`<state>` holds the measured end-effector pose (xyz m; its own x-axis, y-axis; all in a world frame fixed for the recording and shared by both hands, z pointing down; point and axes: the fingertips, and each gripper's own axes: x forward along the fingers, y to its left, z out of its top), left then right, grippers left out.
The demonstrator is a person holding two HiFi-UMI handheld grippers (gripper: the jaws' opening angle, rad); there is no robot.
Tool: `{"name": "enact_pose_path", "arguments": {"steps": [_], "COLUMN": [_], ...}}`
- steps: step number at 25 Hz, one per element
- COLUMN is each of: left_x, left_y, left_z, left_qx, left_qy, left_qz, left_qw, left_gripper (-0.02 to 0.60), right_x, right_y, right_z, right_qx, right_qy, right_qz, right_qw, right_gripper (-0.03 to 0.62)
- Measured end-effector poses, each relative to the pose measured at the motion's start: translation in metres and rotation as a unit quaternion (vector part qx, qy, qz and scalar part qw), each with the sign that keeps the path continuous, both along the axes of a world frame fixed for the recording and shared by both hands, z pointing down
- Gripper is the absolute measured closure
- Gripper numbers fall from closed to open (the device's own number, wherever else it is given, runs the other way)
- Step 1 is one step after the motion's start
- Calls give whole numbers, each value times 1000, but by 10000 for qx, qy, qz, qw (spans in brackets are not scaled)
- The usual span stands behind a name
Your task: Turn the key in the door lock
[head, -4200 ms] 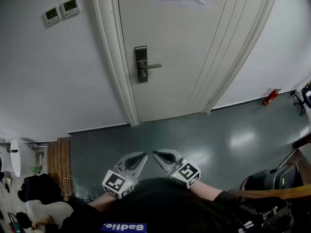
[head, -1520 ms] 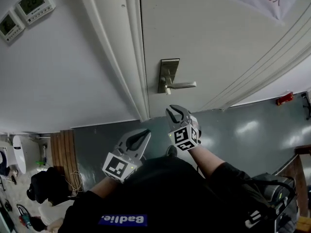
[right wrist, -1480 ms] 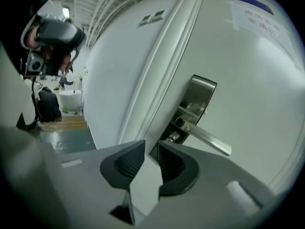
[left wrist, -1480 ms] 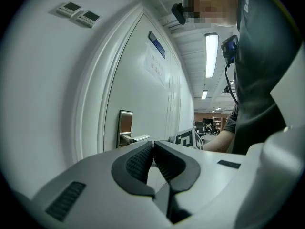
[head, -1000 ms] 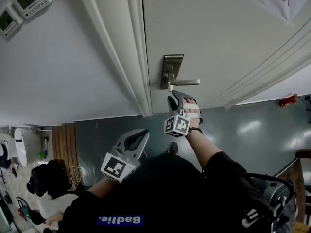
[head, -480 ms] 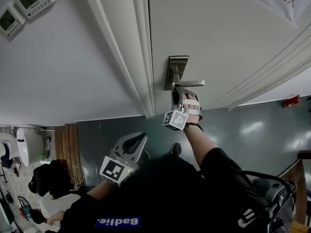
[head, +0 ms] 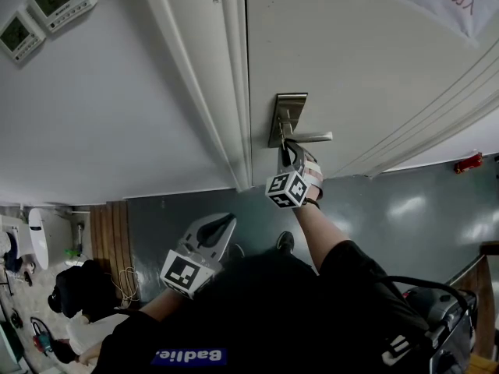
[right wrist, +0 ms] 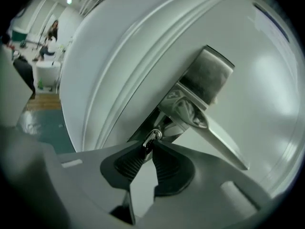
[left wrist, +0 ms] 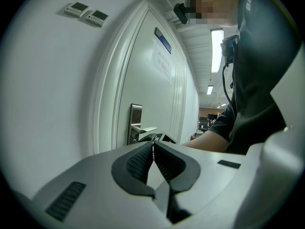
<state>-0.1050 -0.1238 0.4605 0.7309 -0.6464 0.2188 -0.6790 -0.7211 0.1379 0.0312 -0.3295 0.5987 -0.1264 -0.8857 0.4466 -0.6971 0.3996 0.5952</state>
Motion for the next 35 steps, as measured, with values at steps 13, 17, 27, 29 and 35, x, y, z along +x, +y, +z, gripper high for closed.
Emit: {"name": "enact_pose_path", "arguments": {"steps": [13, 17, 27, 29, 35], "left_x": [-6, -5, 6, 9, 12], "left_y": [-2, -2, -3, -3, -4], "left_z": [-1, -2, -2, -2, 7], "left_qx": [14, -26, -56, -43, -15], "left_qy": [10, -40, -54, -57, -33], "left_qz": [-65, -44, -27, -20, -109], "left_qw": [10000, 10000, 10000, 10000, 9999], "left_gripper": [568, 568, 568, 568, 568], "right_x": [5, 6, 9, 9, 9], "right_y": [-2, -3, -3, -2, -2], "right_z": [2, -2, 2, 3, 5], "right_qx": [-1292, -1695, -2375, -2442, -2714], "right_qy": [-5088, -6557, -8132, -8178, -8580], "right_qz": [892, 960, 864, 855, 637], "right_qw": [8465, 7295, 5242, 5141, 4313], "right_gripper": [566, 572, 568, 566, 569]}}
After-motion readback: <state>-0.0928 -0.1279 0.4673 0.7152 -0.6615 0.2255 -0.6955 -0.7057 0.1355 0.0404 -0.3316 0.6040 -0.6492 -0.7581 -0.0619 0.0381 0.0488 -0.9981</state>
